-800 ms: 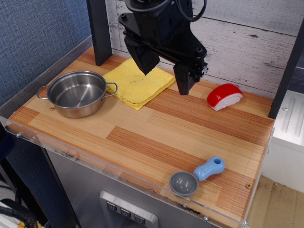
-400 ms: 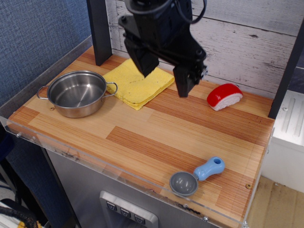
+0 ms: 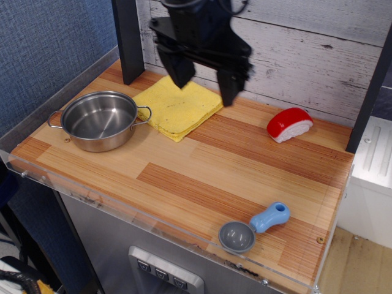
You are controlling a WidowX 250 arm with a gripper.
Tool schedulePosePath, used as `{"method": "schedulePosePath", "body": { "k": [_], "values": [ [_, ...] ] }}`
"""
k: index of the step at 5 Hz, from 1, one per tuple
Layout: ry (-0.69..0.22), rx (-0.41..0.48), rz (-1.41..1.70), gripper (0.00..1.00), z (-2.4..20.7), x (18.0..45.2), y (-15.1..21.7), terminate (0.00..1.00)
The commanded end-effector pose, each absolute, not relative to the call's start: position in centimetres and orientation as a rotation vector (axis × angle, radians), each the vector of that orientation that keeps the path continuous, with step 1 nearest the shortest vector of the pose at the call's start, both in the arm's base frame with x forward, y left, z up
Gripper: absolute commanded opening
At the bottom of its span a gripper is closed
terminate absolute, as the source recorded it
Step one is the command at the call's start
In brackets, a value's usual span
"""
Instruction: Move the yellow cloth near left side of the spoon.
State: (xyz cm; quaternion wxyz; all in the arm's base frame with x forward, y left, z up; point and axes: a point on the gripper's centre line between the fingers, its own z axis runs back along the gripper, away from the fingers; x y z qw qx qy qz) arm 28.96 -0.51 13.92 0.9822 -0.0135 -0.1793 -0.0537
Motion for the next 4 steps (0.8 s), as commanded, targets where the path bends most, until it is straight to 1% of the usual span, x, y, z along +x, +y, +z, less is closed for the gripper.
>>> {"method": "schedulePosePath", "body": {
  "k": [1,3,4],
  "values": [
    [-0.403,0.005,0.007,1.00,13.8,31.6,4.6,0.00],
    [-0.404,0.029,0.120,1.00,12.3,34.1,8.9,0.00],
    [-0.398,0.024,0.175,1.00,10.8,35.5,10.1,0.00]
  ]
}}
